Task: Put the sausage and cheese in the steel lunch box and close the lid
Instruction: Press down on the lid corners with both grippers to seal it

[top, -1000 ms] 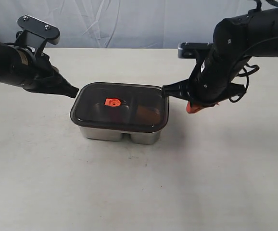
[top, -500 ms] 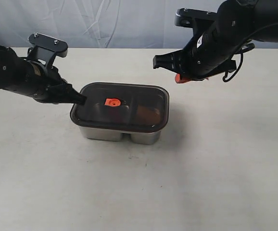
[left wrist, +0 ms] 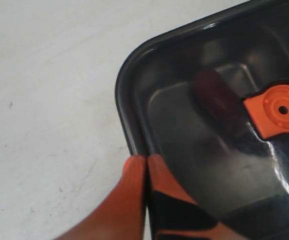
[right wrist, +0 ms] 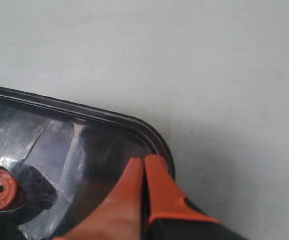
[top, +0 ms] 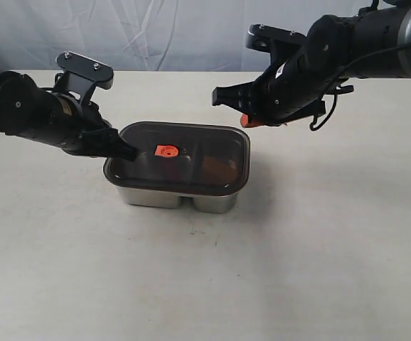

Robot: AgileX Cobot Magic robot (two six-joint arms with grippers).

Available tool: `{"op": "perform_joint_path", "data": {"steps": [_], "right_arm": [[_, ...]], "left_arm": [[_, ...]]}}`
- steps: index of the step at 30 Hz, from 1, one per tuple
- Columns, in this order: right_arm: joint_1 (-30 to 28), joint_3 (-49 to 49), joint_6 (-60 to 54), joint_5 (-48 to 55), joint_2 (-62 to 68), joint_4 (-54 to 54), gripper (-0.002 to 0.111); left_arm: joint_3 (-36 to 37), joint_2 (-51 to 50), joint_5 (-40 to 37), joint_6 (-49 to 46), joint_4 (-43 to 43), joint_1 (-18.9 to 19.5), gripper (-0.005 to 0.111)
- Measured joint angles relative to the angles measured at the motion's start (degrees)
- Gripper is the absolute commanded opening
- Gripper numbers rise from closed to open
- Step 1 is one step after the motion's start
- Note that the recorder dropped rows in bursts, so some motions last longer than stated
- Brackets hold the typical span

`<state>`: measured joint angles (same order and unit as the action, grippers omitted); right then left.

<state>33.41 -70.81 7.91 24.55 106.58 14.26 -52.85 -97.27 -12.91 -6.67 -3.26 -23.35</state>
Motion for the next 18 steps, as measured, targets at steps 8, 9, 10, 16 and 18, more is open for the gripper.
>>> {"op": "perform_joint_path", "data": {"steps": [8, 9, 10, 16, 18], "right_arm": [[1.2, 0.0, -1.9, -1.6, 0.0, 0.9, -0.001], [1.5, 0.0, -2.2, -1.9, 0.0, 0.9, -0.001], [1.9, 0.0, -2.5, -2.2, 0.0, 0.9, -0.001], [3.5, 0.0, -3.0, -3.9, 1.4, 1.1, -0.001], [3.9, 0.0, -3.0, -3.9, 2.9, 1.2, -0.001]], "left_arm": [[0.0, 0.0, 0.2, -0.7, -0.8, -1.6, 0.0], [0.0, 0.0, 0.2, -0.8, -0.9, -1.6, 0.0], [0.0, 0.0, 0.2, -0.8, -0.9, -1.6, 0.0], [0.0, 0.0, -0.3, -0.8, -0.9, -1.6, 0.0], [0.0, 0.0, -0.4, -0.8, -0.9, -1.6, 0.0]]}}
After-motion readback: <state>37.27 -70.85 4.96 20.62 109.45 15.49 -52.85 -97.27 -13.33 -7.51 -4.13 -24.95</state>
